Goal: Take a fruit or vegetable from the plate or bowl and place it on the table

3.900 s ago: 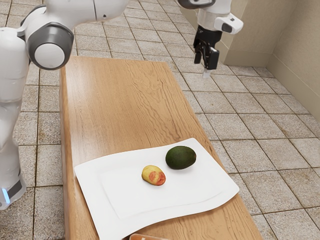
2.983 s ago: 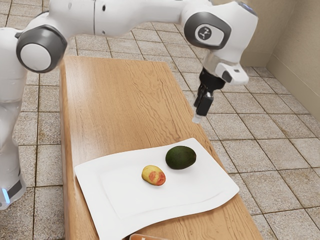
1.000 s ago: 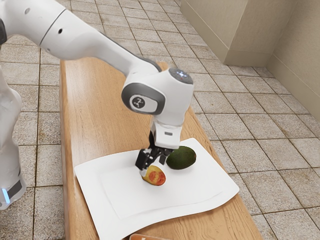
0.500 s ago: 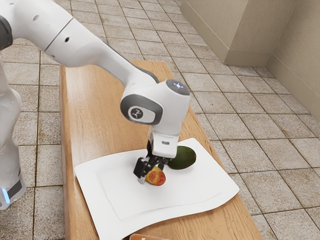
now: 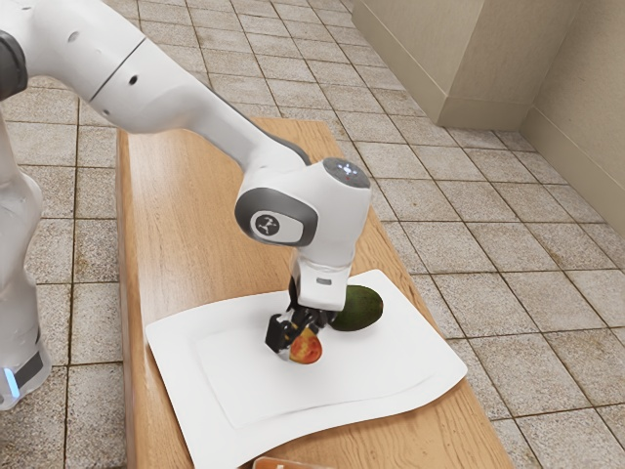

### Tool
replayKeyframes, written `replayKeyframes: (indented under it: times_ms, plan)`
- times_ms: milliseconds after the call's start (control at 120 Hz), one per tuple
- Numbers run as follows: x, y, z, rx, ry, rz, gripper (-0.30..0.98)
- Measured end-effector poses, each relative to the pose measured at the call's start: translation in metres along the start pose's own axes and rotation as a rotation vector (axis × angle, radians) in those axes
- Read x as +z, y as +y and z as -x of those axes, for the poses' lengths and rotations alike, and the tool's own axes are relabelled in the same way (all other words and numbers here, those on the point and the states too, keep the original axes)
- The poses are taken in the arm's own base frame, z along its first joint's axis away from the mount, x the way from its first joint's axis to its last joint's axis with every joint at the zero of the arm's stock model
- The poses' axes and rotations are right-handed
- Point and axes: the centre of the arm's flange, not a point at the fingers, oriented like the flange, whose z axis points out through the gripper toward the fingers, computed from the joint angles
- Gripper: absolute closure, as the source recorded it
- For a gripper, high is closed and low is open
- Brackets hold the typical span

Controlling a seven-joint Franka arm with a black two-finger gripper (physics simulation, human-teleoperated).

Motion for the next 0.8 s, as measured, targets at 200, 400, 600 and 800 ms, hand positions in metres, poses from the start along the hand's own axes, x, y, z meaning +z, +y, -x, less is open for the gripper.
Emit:
replayKeyframes:
  times_ms: [200, 400, 600, 800]
  plan:
    - [-0.008, 0.001, 0.000, 0.002, 0.009, -0.016, 0.34]
    - [-0.044, 0.010, 0.005, 0.000, 0.038, -0.059, 0.34]
    - [-0.088, 0.015, 0.016, -0.025, 0.065, -0.095, 0.35]
    - [-0.141, -0.013, 0.035, -0.104, 0.100, -0.126, 0.34]
